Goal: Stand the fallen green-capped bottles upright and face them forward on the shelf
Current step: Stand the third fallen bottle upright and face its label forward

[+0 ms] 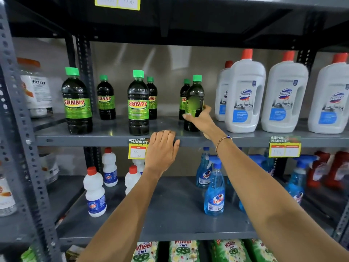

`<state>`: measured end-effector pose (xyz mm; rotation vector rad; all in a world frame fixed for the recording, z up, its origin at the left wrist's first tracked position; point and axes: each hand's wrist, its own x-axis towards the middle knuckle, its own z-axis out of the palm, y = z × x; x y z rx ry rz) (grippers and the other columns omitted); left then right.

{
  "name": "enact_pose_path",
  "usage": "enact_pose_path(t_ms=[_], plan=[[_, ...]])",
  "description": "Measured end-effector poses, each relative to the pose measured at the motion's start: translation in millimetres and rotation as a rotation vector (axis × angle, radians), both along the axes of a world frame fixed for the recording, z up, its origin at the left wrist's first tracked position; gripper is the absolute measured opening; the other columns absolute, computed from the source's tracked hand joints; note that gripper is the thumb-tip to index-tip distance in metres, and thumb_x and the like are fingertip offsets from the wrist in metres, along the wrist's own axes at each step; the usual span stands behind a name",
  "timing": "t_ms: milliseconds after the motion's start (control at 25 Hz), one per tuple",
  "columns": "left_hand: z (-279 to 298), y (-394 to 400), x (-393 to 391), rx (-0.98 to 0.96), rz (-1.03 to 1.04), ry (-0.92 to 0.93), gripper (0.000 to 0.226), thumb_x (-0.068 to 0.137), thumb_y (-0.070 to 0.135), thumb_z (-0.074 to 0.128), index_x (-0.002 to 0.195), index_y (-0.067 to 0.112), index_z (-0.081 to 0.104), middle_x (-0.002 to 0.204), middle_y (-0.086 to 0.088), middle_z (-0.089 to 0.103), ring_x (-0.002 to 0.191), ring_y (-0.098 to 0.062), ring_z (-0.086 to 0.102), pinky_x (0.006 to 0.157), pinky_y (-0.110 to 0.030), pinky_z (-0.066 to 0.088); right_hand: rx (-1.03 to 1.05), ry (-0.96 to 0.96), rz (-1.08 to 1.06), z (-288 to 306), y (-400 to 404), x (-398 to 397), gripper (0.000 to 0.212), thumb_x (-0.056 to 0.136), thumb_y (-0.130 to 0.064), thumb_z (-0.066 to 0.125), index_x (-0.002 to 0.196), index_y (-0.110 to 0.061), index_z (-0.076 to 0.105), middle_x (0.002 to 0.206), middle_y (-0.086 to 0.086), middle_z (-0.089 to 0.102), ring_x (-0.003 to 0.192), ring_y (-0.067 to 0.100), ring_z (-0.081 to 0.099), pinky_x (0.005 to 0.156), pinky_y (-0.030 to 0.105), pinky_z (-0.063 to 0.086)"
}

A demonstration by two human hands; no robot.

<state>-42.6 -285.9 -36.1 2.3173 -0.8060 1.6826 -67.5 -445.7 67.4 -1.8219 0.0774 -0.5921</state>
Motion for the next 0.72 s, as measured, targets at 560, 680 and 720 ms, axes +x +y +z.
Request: enact_pose_path(t_ms=[560, 680, 720], plan=[[2.0, 3.4, -5.0, 0.033, -0.006, 0.067, 0.038, 0.098, 0.034, 0.035, 0.111, 0.008, 0.059, 0.106, -0.007, 0.065, 0.095, -0.026, 0.059, 0.087, -0.035, 0.035, -0.078, -0.018, -0.060, -8.5, -8.7, 8.1, 0.090, 0.065, -0.015, 0.086, 0.131, -0.009, 0.025, 0.125, 0.005, 0.049, 0.114, 0.018, 0.050, 0.099, 0.033, 0.044], [2.4, 3.9, -6.2, 0.031, -0.004, 0.067, 0.036, 0.098, 0.034, 0.036, 0.110, 0.008, 0.059, 0.106, -0.007, 0.065, 0.096, -0.026, 0.059, 0.087, -0.035, 0.034, -0.029, 0.033, -0.010, -5.5, -9.5, 11.4, 0.087, 0.069, -0.011, 0.082, 0.133, -0.006, 0.024, 0.118, 0.003, 0.051, 0.109, 0.016, 0.051, 0.095, 0.029, 0.043], [2.5, 3.6, -6.3, 0.032, -0.008, 0.065, 0.036, 0.098, 0.033, 0.036, 0.110, 0.009, 0.059, 0.107, -0.006, 0.065, 0.096, -0.026, 0.059, 0.087, -0.035, 0.034, -0.036, 0.056, -0.003, -5.2, -11.0, 13.1, 0.082, 0.067, -0.008, 0.080, 0.131, -0.005, 0.028, 0.116, 0.004, 0.054, 0.110, 0.018, 0.054, 0.095, 0.030, 0.045]])
